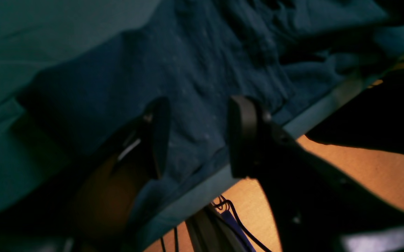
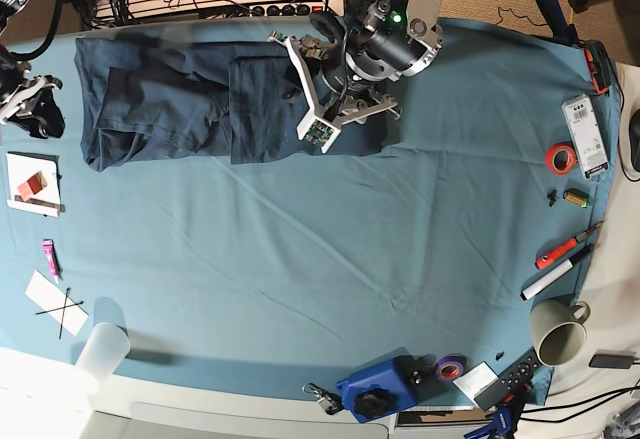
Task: Fold the T-shirt properly
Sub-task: 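Grasp the strip's middle with the left gripper and fold it toward the right gripper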
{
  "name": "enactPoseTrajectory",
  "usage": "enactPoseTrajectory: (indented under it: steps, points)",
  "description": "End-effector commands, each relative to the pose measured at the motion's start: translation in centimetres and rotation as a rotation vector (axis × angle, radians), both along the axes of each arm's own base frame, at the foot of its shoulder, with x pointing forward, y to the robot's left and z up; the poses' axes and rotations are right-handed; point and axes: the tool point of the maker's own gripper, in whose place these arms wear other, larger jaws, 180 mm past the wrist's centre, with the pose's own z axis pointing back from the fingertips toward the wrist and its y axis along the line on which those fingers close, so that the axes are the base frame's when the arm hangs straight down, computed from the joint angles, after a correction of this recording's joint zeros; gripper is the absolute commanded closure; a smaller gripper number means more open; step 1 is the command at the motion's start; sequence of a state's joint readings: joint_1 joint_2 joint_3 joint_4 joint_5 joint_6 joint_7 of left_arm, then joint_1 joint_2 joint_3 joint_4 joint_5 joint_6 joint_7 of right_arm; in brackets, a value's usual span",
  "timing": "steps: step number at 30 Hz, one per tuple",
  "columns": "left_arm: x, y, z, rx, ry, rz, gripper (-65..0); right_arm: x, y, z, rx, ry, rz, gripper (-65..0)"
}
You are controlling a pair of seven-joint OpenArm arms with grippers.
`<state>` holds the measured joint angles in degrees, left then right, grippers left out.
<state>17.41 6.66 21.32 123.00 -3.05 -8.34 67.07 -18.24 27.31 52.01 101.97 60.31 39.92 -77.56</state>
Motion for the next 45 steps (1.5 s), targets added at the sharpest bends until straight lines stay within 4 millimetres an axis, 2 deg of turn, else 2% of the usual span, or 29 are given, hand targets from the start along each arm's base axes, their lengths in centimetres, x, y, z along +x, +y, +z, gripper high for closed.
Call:
enactPoseTrajectory:
  steps: [1,5,6,9,15,22,25,30,35,39,45]
  points:
    - [0.4,-0.5,1.2,-0.036,-0.030,0.004,-25.6,0.6,-0.2,1.4,-0.020,-0.041,0.014,-19.1]
    - [0.3,-0.6,1.1,-0.042,-0.028,0.004,-25.6,-0.1,-0.3,0.7,-0.026,0.001,0.013,-36.7]
    - [0.3,-0.6,1.1,-0.042,-0.027,0.004,-25.6,-0.3,-0.4,0.5,-0.032,0.013,0.010,-39.4]
    - [0.1,-0.6,1.0,-0.045,-0.024,0.006,-25.6,-0.9,-0.7,0.0,-0.050,0.057,0.004,-39.7]
    - [-0.2,-1.1,1.2,-0.079,-0.014,-0.003,-25.6,-0.3,-0.7,-0.1,0.010,0.010,-0.008,-39.7]
    - [-0.4,-1.4,1.4,-0.094,-0.014,-0.016,-25.6,-1.1,-2.1,-3.3,0.144,0.075,-0.091,-39.7]
    - [-0.4,-1.4,1.4,-0.094,-0.014,-0.016,-25.6,-0.5,-1.9,-3.9,0.262,0.043,-0.109,-39.7]
    - [-0.4,-1.4,1.4,-0.095,-0.015,-0.016,-25.6,-1.0,-1.6,-7.6,0.394,0.127,-0.141,-39.7]
    - [-0.4,-1.4,1.4,-0.095,-0.016,-0.016,-25.6,-2.1,1.1,-11.6,0.468,0.281,-0.089,-39.7]
    - [-0.4,-1.4,1.4,-0.095,-0.016,-0.016,-25.6,-1.3,3.1,-11.4,0.540,0.259,-0.039,-39.7]
    - [-0.3,-1.4,1.5,-0.099,-0.021,-0.014,-25.6,-0.5,3.7,-10.4,0.594,0.203,-0.027,-39.6]
